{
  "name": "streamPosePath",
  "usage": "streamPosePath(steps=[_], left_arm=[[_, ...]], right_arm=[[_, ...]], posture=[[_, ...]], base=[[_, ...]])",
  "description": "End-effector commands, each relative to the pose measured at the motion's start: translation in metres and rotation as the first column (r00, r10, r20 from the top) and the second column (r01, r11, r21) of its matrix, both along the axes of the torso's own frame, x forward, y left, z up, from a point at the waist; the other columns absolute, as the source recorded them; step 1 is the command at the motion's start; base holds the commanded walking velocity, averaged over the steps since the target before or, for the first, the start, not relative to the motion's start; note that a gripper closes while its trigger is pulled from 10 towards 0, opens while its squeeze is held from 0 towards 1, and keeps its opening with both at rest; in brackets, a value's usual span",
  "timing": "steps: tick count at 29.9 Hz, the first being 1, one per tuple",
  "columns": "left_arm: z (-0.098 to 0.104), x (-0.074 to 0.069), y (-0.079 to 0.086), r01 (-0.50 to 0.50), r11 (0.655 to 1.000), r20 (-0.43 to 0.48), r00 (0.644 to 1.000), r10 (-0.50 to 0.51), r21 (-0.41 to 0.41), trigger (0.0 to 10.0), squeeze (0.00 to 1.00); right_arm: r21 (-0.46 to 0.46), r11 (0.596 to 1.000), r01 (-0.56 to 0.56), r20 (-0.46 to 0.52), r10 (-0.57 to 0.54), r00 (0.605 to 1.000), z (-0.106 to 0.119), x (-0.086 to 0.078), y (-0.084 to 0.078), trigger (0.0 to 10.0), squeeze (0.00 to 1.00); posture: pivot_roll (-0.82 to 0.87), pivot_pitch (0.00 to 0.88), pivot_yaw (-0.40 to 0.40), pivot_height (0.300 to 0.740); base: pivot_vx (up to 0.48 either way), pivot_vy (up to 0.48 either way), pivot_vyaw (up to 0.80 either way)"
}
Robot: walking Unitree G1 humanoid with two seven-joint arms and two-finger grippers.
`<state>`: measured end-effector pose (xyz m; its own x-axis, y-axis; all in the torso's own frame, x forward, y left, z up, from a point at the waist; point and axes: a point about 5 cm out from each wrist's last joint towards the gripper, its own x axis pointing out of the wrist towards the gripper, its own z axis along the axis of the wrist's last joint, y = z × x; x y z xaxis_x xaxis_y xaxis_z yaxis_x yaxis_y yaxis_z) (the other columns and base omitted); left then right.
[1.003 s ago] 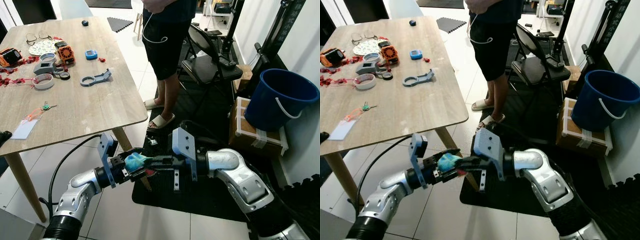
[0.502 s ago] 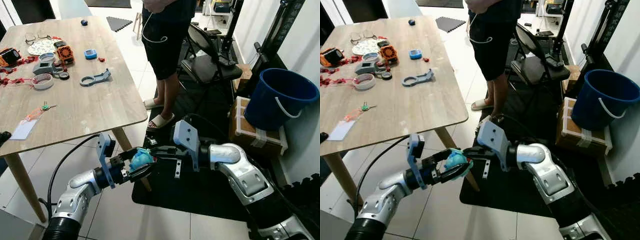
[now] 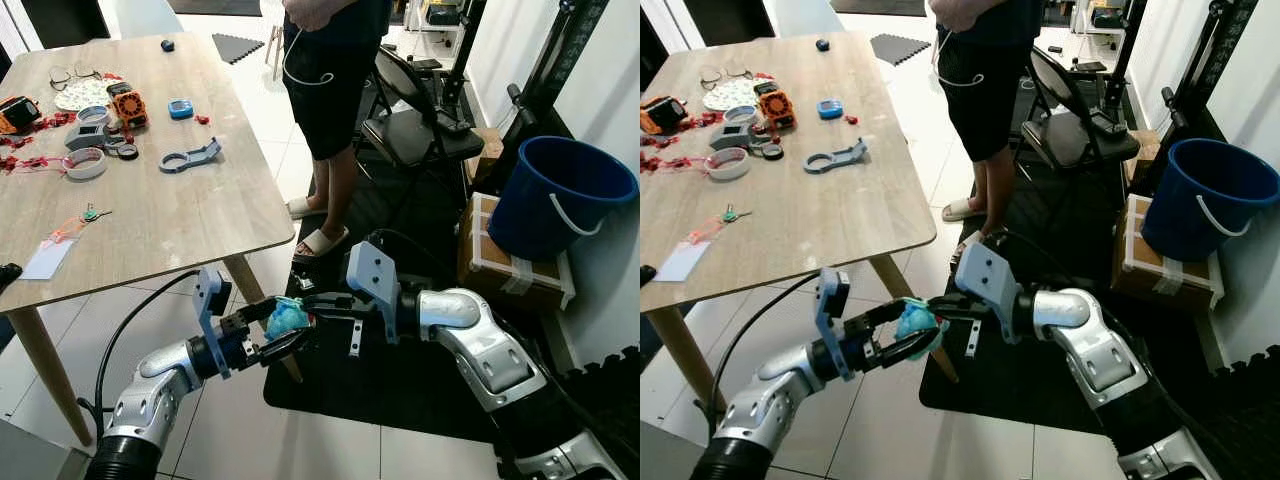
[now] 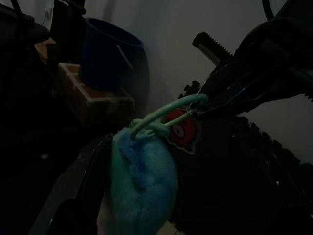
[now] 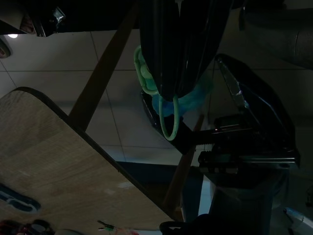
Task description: Hang keys on a hook
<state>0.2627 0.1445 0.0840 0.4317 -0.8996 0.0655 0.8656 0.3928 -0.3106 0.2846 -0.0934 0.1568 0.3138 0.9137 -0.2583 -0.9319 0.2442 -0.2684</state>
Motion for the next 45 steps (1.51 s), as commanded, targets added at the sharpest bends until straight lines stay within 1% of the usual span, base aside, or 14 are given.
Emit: streamPosePath(steps=[1, 2, 4, 9, 11, 14, 16, 27, 32, 34, 38, 42, 44, 45], left_arm=[[-0.014, -0.007, 0.003, 0.017, 0.998, -0.042, 0.999, -0.015, 0.058, 10.0, 0.0], [-0.014, -0.007, 0.003, 0.017, 0.998, -0.042, 0.999, -0.015, 0.058, 10.0, 0.0], [-0.02, -0.009, 0.006, 0.012, 0.996, -0.055, 0.998, -0.008, 0.086, 10.0, 0.0], [-0.032, -0.009, 0.013, -0.031, 0.991, -0.089, 0.995, 0.043, 0.132, 10.0, 0.0], [-0.038, -0.01, 0.014, -0.04, 0.988, -0.109, 0.992, 0.057, 0.15, 10.0, 0.0], [-0.042, -0.012, 0.015, -0.041, 0.987, -0.124, 0.99, 0.06, 0.154, 10.0, 0.0], [-0.045, -0.015, 0.016, -0.034, 0.989, -0.141, 0.988, 0.054, 0.145, 10.0, 0.0], [-0.048, -0.021, 0.015, 0.02, 0.993, -0.158, 0.987, -0.001, 0.119, 10.0, 0.0], [-0.05, -0.021, 0.014, 0.018, 0.993, -0.156, 0.988, 0.001, 0.119, 10.0, 0.0], [-0.051, -0.021, 0.016, 0.013, 0.992, -0.156, 0.988, 0.007, 0.124, 10.0, 0.0], [-0.053, -0.021, 0.018, 0.008, 0.991, -0.159, 0.987, 0.014, 0.135, 10.0, 0.0], [-0.055, -0.021, 0.021, -0.002, 0.988, -0.164, 0.986, 0.027, 0.154, 10.0, 0.0], [-0.057, -0.021, 0.023, -0.01, 0.986, -0.168, 0.985, 0.039, 0.166, 10.0, 0.0], [-0.06, -0.021, 0.025, -0.022, 0.984, -0.173, 0.984, 0.053, 0.174, 10.0, 0.0]], right_arm=[[-0.041, 0.998, -0.042, -0.059, 0.04, 0.997, -0.012, -0.008, 0.001, 10.0, 0.0], [-0.041, 0.998, -0.042, -0.059, 0.04, 0.997, -0.012, -0.008, 0.001, 10.0, 0.0], [-0.079, 0.992, -0.095, -0.091, 0.087, 0.992, -0.021, -0.016, 0.002, 10.0, 0.0], [-0.068, 0.993, -0.096, -0.102, 0.089, 0.991, -0.026, -0.018, 0.006, 10.0, 0.0], [-0.073, 0.994, -0.076, -0.094, 0.069, 0.993, -0.029, -0.016, 0.007, 10.0, 0.0], [-0.079, 0.995, -0.064, -0.091, 0.057, 0.994, -0.031, -0.016, 0.008, 10.0, 0.0], [-0.098, 0.995, -0.019, -0.073, 0.012, 0.997, -0.035, -0.011, 0.008, 10.0, 0.0], [-0.106, 0.988, 0.108, -0.009, -0.11, 0.994, -0.034, 0.005, 0.007, 10.0, 0.0], [-0.137, 0.986, 0.1, -0.034, -0.106, 0.994, -0.039, 0.004, 0.004, 10.0, 0.0], [-0.169, 0.982, 0.085, -0.052, -0.095, 0.994, -0.043, 0.002, -0.002, 10.0, 0.0], [-0.198, 0.977, 0.081, -0.055, -0.094, 0.994, -0.045, 0.002, -0.008, 10.0, 0.0], [-0.233, 0.968, 0.098, -0.036, -0.109, 0.993, -0.047, 0.005, -0.012, 10.0, 0.0], [-0.24, 0.963, 0.121, -0.024, -0.131, 0.991, -0.049, 0.008, -0.013, 10.0, 0.0], [-0.235, 0.96, 0.152, -0.015, -0.16, 0.987, -0.051, 0.011, -0.013, 10.0, 0.0]], posture=[[-0.06, 0.054, 0.05, 0.74], [-0.06, 0.054, 0.05, 0.74], [-0.06, 0.053, 0.05, 0.74], [-0.06, 0.055, 0.05, 0.74], [-0.06, 0.055, 0.05, 0.74], [-0.06, 0.055, 0.051, 0.74], [-0.06, 0.054, 0.052, 0.74], [-0.06, 0.054, 0.052, 0.74], [-0.06, 0.053, 0.052, 0.74], [-0.06, 0.052, 0.049, 0.74], [-0.06, 0.052, 0.049, 0.74], [-0.06, 0.049, 0.047, 0.74], [-0.06, 0.045, 0.041, 0.74], [-0.06, 0.043, 0.04, 0.74]], base=[[0.0, 0.0, 0.0], [0.0, 0.0, 0.0], [0.0, 0.0, 0.0], [0.0, 0.0, 0.0], [0.0, 0.0, 0.0], [0.0, 0.0, 0.0], [0.0, 0.0, 0.0], [0.0, 0.0, 0.0], [0.0, 0.0, 0.0], [0.0, 0.0, 0.0], [0.0, 0.0, 0.0], [0.0, 0.0, 0.0], [0.0, 0.0, 0.0], [0.0, 0.0, 0.0]])
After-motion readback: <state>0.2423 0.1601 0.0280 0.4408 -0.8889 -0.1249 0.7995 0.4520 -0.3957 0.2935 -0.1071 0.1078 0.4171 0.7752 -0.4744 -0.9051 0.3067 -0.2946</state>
